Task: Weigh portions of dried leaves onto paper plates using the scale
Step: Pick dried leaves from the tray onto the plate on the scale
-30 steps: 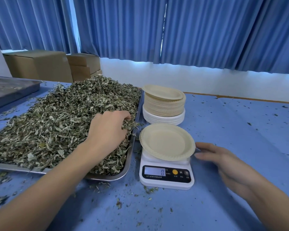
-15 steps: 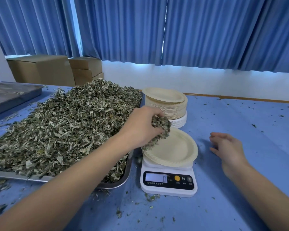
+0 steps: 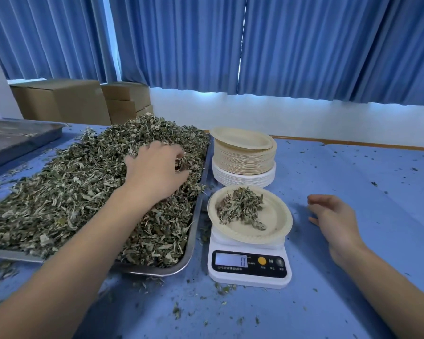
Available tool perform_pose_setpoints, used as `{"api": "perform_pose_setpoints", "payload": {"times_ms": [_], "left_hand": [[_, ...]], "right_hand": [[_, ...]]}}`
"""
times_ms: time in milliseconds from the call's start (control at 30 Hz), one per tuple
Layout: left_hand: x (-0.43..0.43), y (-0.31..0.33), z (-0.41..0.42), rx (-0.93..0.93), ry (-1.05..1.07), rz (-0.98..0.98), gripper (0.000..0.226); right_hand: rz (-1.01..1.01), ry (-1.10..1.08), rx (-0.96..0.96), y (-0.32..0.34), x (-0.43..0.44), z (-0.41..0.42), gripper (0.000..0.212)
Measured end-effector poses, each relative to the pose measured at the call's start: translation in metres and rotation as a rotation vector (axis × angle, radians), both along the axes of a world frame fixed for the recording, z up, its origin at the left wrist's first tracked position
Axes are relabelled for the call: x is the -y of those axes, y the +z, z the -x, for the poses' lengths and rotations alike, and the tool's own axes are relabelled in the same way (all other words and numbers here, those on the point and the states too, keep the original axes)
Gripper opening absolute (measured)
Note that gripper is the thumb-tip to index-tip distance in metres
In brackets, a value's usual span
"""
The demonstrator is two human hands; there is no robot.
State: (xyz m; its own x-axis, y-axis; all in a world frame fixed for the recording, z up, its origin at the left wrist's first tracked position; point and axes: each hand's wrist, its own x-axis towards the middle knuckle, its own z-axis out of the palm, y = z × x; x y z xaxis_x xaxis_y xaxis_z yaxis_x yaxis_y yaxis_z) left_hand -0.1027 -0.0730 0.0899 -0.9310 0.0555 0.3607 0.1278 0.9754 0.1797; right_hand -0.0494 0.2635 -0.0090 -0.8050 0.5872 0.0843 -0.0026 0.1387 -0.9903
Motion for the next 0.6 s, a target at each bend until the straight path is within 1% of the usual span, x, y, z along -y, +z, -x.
{"api": "perform_pose_setpoints", "payload": {"times_ms": [33, 67, 133, 200, 267, 467, 600], "left_hand": [[0.003, -0.001, 0.000, 0.084, 0.028, 0.060, 0.046], [0.004, -0.003, -0.001, 0.154, 0.028, 0.095, 0.047], [0.002, -0.009, -0.004, 0.197, 0.002, 0.147, 0.041], [-0.001, -0.014, -0.006, 0.150, 0.005, 0.188, 0.035], [-0.004, -0.017, -0.006, 0.102, 0.026, 0.188, 0.030], [-0.008, -0.013, -0.009, -0.066, 0.013, 0.099, 0.024], [-0.013, -0.010, -0.013, -0.116, -0.011, 0.057, 0.022]], "right_hand": [[-0.007, 0.001, 0.000, 0.000, 0.001, 0.000, 0.022], [-0.015, 0.003, 0.001, 0.000, 0.002, 0.000, 0.022], [-0.025, 0.008, 0.003, 0.000, 0.001, 0.000, 0.022], [-0.023, 0.014, 0.005, -0.001, 0.000, -0.001, 0.022], [-0.019, 0.018, 0.005, -0.002, -0.002, -0.002, 0.021], [-0.030, 0.027, 0.011, -0.003, -0.002, -0.003, 0.020], [-0.034, 0.024, 0.023, -0.003, -0.002, -0.003, 0.019]]}}
